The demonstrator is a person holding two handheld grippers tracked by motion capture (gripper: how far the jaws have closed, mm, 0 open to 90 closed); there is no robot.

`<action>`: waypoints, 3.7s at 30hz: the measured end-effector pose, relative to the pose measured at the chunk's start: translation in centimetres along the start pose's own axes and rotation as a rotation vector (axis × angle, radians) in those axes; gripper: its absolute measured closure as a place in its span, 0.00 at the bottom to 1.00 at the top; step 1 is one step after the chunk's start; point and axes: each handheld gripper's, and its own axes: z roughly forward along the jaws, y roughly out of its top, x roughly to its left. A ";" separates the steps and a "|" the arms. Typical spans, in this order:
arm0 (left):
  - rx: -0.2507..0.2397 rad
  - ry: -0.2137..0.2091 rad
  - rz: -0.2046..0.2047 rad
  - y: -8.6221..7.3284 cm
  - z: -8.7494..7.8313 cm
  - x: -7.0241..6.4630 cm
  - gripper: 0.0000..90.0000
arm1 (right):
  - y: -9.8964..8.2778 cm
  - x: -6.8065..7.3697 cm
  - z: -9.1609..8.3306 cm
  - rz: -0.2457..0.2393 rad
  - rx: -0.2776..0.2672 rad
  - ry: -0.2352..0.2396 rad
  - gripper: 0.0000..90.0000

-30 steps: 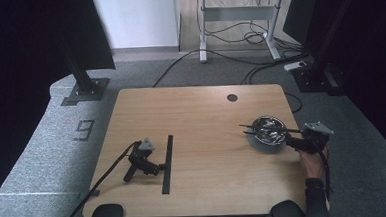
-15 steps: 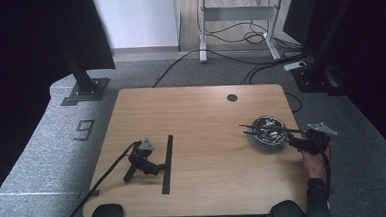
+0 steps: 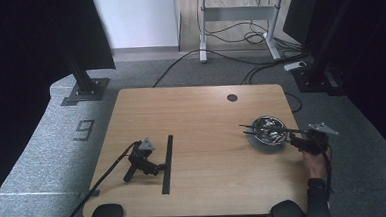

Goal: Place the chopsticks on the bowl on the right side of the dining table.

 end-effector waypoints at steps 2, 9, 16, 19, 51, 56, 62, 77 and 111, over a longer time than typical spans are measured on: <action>0.000 0.001 0.000 0.0 0.0 0.0 0.00 | 0.0 0.0 0.0 0.000 0.003 0.004 0.18; 0.001 0.001 -0.001 0.0 0.0 0.0 0.00 | 0.1 0.2 -0.1 -0.007 0.009 0.006 0.26; 0.000 0.001 0.000 0.0 0.0 0.0 0.00 | 0.3 0.5 -0.1 -0.011 0.007 0.023 0.28; 0.000 0.000 0.000 0.0 0.0 0.0 0.00 | 0.4 0.6 -0.2 -0.007 0.005 0.037 0.27; 0.000 0.000 -0.001 0.0 0.0 0.0 0.00 | 0.2 1.8 0.5 -0.044 0.005 0.057 0.15; 0.000 0.000 0.000 0.0 0.0 0.0 0.00 | 0.2 1.9 0.3 -0.047 0.002 0.049 0.17; 0.000 0.000 0.000 0.0 0.0 0.0 0.00 | 0.3 2.0 0.3 -0.053 0.002 0.050 0.17; 0.000 0.000 0.000 0.0 0.0 0.0 0.00 | 0.7 2.9 -0.9 -0.109 -0.019 -0.017 0.42; 0.001 0.001 -0.001 0.0 0.0 0.0 0.00 | 0.8 3.8 0.0 -0.157 0.036 0.045 0.48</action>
